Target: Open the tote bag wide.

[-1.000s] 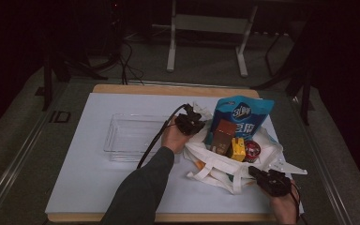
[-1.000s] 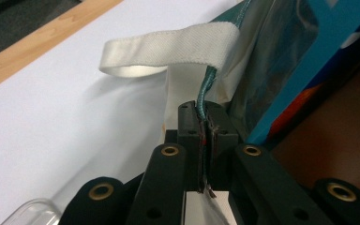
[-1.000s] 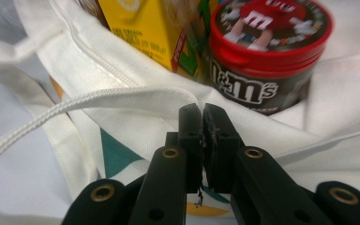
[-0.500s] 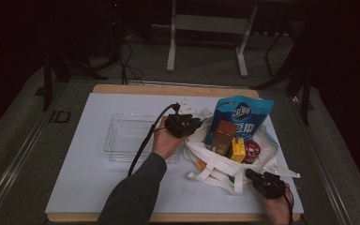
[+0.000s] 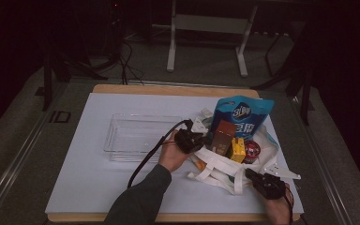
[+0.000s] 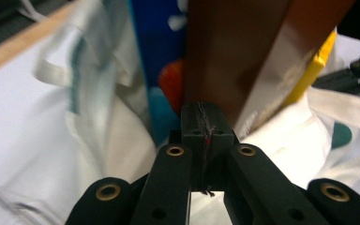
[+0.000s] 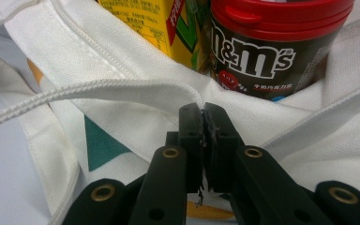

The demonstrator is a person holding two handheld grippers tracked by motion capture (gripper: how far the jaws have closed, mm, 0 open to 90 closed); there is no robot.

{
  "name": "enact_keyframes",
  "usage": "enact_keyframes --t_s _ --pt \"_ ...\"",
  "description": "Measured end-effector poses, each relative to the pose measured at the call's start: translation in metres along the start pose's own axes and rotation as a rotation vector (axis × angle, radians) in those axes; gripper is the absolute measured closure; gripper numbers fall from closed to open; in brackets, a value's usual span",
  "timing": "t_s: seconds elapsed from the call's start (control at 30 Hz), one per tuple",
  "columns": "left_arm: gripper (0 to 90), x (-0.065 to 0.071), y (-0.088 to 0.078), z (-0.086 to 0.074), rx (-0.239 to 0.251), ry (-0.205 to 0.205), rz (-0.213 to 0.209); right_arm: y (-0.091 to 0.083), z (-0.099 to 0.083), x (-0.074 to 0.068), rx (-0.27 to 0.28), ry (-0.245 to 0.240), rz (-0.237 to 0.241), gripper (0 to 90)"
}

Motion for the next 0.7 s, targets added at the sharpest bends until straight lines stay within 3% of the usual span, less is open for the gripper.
enact_keyframes --t_s 0.03,0.17,0.2,0.23,0.3,0.4,0.53,0.6,0.7 --pt "89.8 0.004 0.005 -0.003 -0.011 -0.015 -0.044 0.0 0.0 0.0 0.001 0.0 0.001 86.5" --pt "89.8 0.009 0.013 -0.008 -0.057 0.019 -0.042 0.0 0.0 0.0 0.001 -0.003 0.003 86.5" --pt "89.8 0.011 0.018 -0.013 -0.088 0.034 -0.045 0.0 0.0 0.0 0.001 -0.012 0.0 86.5" --pt "89.8 0.011 0.02 -0.015 -0.093 0.027 -0.058 0.001 0.0 -0.001 0.002 -0.015 -0.003 86.5" --pt "89.8 0.011 0.021 -0.017 -0.087 0.013 -0.089 0.001 0.0 -0.001 0.001 -0.023 -0.011 86.5" --pt "89.8 0.012 0.022 -0.017 -0.09 0.02 -0.103 0.001 0.0 -0.001 -0.001 -0.024 -0.009 86.5" --pt "89.9 0.025 0.024 -0.016 -0.079 0.03 -0.146 0.001 0.0 -0.001 -0.001 -0.024 -0.009 86.5" --pt "89.8 0.026 0.024 -0.016 -0.08 0.045 -0.148 0.001 0.0 -0.001 -0.002 -0.026 -0.009 86.4" --pt "85.5 0.022 0.024 -0.017 -0.075 0.034 -0.156 0.001 0.0 -0.001 -0.001 -0.025 -0.01 86.3"
Point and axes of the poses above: each handheld gripper's, and its own axes: y roughly forward along the jaws, z roughly out of its top, x roughly to its right, the point moved 7 cm from there along y, roughly forward along the jaws
